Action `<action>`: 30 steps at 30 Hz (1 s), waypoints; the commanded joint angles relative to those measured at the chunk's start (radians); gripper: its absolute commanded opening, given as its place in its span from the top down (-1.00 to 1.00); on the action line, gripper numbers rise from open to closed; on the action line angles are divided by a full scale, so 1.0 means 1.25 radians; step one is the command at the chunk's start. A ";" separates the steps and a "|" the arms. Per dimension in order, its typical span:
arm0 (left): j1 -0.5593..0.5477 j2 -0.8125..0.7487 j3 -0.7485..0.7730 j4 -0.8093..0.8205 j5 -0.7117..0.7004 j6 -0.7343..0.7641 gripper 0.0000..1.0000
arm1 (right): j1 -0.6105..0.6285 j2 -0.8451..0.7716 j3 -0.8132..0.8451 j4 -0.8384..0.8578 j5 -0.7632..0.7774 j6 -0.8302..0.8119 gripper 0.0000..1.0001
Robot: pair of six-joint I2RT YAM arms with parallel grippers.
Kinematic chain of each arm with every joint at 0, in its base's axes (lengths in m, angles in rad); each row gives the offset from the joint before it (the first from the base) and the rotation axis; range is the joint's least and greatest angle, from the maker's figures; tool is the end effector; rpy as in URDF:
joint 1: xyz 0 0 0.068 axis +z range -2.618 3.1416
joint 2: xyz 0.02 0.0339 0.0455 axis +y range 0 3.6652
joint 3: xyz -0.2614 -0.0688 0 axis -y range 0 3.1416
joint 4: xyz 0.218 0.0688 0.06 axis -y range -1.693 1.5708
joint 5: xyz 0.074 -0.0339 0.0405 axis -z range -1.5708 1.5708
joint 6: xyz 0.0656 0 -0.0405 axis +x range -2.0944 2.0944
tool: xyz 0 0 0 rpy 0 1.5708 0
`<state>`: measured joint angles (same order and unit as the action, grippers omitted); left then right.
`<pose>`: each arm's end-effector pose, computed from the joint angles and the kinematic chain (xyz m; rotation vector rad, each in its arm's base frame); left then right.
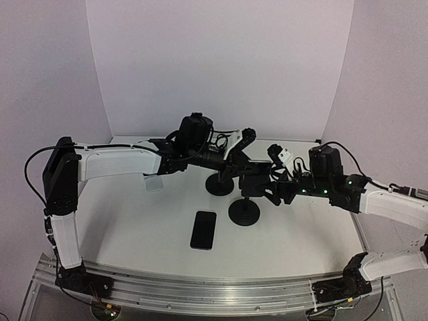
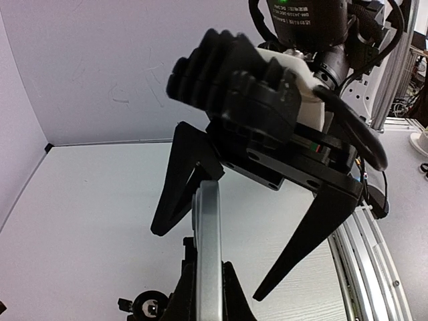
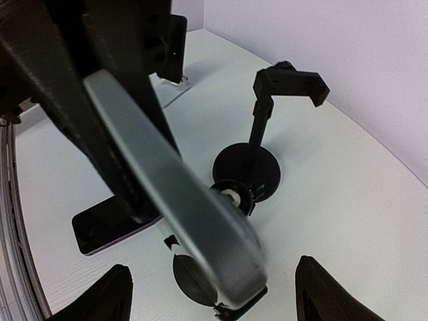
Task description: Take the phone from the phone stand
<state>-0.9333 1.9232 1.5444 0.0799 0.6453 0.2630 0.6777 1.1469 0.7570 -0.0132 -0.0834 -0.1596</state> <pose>0.2396 -0.3897 0.2967 1.4484 1.2979 -1.0547 0.2031 0.1705 0.2697 -0.8616 1.8009 0.4182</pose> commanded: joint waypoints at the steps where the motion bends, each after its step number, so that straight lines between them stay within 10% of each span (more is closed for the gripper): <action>1: 0.032 -0.020 0.012 -0.056 0.020 0.037 1.00 | -0.080 0.028 0.009 0.075 -0.215 -0.154 -0.57; 14: 0.040 -0.002 0.024 -0.035 0.038 0.061 1.00 | -0.164 0.178 0.092 0.073 -0.441 -0.226 -0.37; 30: 0.051 0.006 0.019 -0.030 -0.002 0.046 1.00 | -0.164 0.199 0.090 0.074 -0.429 -0.230 0.77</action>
<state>-0.8902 1.9232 1.5444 0.0704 0.7261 0.2962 0.4774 1.3937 0.8425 0.0586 -0.6441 -0.4454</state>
